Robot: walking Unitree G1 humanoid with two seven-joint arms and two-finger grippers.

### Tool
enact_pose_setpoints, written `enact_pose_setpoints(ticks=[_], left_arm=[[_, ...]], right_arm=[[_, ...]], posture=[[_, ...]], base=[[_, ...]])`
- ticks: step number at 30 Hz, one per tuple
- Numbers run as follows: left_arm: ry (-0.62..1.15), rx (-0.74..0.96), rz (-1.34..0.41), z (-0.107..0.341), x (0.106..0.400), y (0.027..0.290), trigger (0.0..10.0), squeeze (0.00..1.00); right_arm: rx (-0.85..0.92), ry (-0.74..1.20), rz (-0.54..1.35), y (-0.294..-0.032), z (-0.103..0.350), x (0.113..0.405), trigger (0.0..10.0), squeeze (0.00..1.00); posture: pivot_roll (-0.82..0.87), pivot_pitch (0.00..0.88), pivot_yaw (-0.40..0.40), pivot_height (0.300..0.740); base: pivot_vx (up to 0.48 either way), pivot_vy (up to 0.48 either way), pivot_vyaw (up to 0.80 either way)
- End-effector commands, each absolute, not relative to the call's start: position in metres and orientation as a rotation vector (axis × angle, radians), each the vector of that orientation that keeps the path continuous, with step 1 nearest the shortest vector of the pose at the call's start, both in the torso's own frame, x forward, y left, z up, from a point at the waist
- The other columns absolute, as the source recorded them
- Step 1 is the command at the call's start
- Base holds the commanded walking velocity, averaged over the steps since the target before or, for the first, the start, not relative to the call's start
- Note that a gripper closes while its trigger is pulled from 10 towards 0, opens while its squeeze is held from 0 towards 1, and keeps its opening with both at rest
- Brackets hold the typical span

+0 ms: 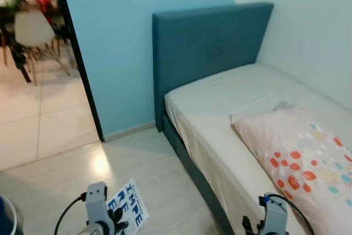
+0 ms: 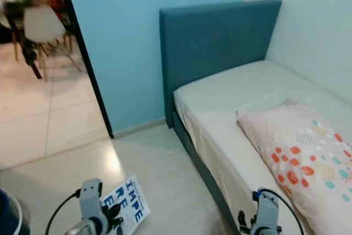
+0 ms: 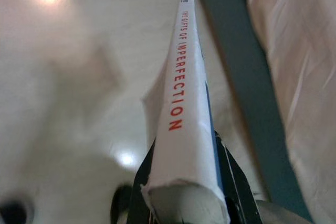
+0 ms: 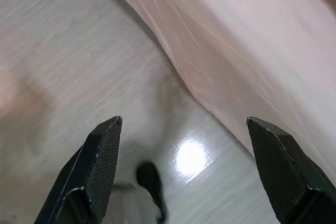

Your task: Clean up the room

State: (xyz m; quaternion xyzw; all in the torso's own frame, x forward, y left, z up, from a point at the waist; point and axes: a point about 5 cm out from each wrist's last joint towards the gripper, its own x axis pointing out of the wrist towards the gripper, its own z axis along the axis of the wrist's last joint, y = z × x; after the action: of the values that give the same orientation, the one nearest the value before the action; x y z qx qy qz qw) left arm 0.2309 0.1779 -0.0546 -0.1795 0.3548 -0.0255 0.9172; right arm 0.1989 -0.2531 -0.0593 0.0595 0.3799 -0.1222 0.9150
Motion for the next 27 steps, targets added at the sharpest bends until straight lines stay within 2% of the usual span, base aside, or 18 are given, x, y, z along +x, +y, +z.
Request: enact_pose_setpoints(ticks=[1,8,12,14,18,22,23,25,26,27], left_arm=[[0.647,-0.391,-0.107,-0.041,0.25,0.168,10.0,0.0],[0.596,-0.427,-0.205,-0.03,0.262,0.161,10.0,0.0],[0.551,-0.449,-0.328,-0.02,0.27,0.154,10.0,0.0],[0.497,-0.45,-0.448,-0.008,0.279,0.151,10.0,0.0],[0.444,-0.445,-0.545,0.005,0.288,0.151,10.0,0.0],[0.32,-0.453,-0.794,0.036,0.303,0.15,10.0,0.0],[0.32,-0.453,-0.794,0.036,0.303,0.15,10.0,0.0],[0.27,-0.432,-0.937,0.05,0.307,0.146,10.0,0.0],[0.27,-0.432,-0.937,0.05,0.307,0.146,10.0,0.0],[0.247,-0.405,-1.022,0.058,0.308,0.143,10.0,0.0]], right_arm=[[0.112,0.727,-0.253,-0.261,-0.049,0.21,10.0,0.0],[0.138,0.615,-0.196,-0.257,-0.029,0.24,10.0,0.0],[0.19,0.54,-0.14,-0.251,-0.016,0.258,10.0,0.0],[0.259,0.447,-0.068,-0.244,0.0,0.276,10.0,0.0],[0.369,0.335,-0.007,-0.239,0.018,0.293,10.0,0.0],[0.586,0.198,0.182,-0.225,0.043,0.31,10.0,0.0],[0.586,0.198,0.182,-0.225,0.043,0.31,10.0,0.0],[0.688,0.139,0.335,-0.215,0.055,0.312,10.0,0.0],[0.688,0.139,0.335,-0.215,0.055,0.312,10.0,0.0],[0.749,0.099,0.453,-0.21,0.063,0.31,10.0,0.0]], posture=[[-0.02,0.0,-0.009,0.74],[-0.02,0.0,-0.007,0.74],[-0.02,0.0,-0.007,0.74],[-0.02,0.0,-0.005,0.74],[-0.02,0.0,-0.007,0.74],[-0.02,0.0,-0.007,0.74],[-0.02,0.0,-0.007,0.74],[-0.02,0.0,-0.007,0.74],[-0.02,0.0,-0.007,0.74],[-0.02,0.0,-0.009,0.74]], base=[[0.48,0.0,0.0],[0.407,0.0,0.0],[0.0,0.0,-0.76],[0.0,0.0,-0.76],[0.0,0.0,-0.63],[0.0,0.0,0.0],[0.0,0.0,0.0],[0.0,0.0,0.0],[0.0,0.0,0.0],[0.0,0.0,0.0]])
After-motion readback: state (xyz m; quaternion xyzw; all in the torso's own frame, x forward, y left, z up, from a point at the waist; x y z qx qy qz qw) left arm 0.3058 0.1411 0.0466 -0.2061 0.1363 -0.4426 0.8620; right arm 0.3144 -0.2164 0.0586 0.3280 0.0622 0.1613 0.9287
